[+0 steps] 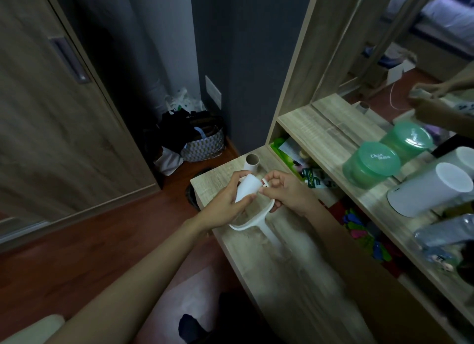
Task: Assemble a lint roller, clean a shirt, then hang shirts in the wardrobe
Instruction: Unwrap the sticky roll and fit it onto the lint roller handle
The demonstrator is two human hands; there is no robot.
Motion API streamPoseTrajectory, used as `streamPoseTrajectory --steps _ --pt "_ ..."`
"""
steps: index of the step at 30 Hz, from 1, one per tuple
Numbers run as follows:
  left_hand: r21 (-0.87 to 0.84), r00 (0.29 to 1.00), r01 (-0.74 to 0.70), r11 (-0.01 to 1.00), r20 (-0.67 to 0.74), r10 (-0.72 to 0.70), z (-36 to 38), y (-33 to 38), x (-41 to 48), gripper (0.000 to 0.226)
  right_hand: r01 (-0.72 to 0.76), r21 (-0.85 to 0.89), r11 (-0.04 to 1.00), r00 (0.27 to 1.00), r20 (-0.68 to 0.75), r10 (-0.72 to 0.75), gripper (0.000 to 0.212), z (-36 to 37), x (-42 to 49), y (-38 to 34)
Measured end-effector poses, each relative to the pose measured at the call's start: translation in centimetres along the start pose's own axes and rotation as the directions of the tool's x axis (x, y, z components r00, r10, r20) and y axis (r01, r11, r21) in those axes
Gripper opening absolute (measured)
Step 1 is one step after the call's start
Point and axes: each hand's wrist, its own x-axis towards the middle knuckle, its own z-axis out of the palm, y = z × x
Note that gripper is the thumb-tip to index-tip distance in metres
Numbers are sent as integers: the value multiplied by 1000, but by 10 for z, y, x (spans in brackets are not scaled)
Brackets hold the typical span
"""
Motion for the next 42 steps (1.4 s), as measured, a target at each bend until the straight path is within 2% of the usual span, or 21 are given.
streamPoseTrajectory --steps 7,14,18,22,25,27,31,42 --pt "-254 983 170 952 -22 -182 11 -5 1 37 17 1 1000 997 -76 -17 18 4 7 13" --pt "-497 900 415 762 104 -423 24 -16 13 32 -3 -22 1000 990 -139 -1 16 0 11 31" --pt "-682 863 421 598 99 -496 26 -21 17 23 -27 -6 1000 988 -155 26 19 -4 12 48" --pt "-720 852 434 542 131 -507 29 -27 17 18 -53 3 999 988 -143 53 20 -7 7 61" --pt "-745 838 418 520 96 -537 25 -32 19 27 -56 3 998 991 -120 56 23 -12 8 61" --pt "-732 834 399 552 38 -551 18 -36 21 36 -61 -14 998 992 -114 59 25 -16 9 60" --pt "-615 853 385 689 -47 -519 11 -45 20 45 -68 -49 997 983 -173 58 22 -21 8 68" --pt "-540 899 300 787 -116 -423 11 -61 18 55 -186 -79 979 933 -328 151 11 -23 36 103"
